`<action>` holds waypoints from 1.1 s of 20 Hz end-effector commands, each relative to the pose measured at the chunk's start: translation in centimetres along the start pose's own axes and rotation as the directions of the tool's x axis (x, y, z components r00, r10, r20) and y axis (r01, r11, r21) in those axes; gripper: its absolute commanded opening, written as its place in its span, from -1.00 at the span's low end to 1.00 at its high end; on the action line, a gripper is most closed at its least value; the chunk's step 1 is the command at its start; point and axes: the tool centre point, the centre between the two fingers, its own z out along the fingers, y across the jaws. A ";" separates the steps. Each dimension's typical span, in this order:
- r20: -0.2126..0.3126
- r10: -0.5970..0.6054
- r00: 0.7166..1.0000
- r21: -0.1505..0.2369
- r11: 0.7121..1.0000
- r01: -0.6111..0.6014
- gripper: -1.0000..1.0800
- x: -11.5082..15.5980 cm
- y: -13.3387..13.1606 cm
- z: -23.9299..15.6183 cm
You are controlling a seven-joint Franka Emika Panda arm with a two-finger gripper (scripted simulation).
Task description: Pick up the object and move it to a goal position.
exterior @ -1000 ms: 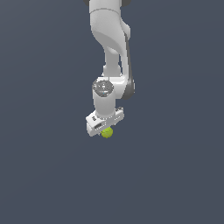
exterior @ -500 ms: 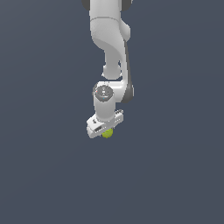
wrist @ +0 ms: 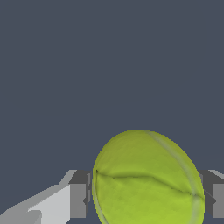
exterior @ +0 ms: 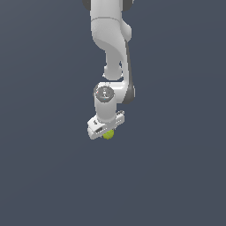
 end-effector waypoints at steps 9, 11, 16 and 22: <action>0.000 0.000 1.000 0.000 1.000 0.000 -1.00 -1.2 -1.3 -1.5; 0.000 0.000 1.000 0.000 1.000 0.000 -1.00 -1.8 -1.8 -2.2; 0.000 0.000 1.000 0.000 1.000 0.000 -1.00 -3.4 -3.6 -4.3; 0.000 -0.001 1.000 -0.001 1.000 0.001 -1.00 -5.8 -6.1 -7.3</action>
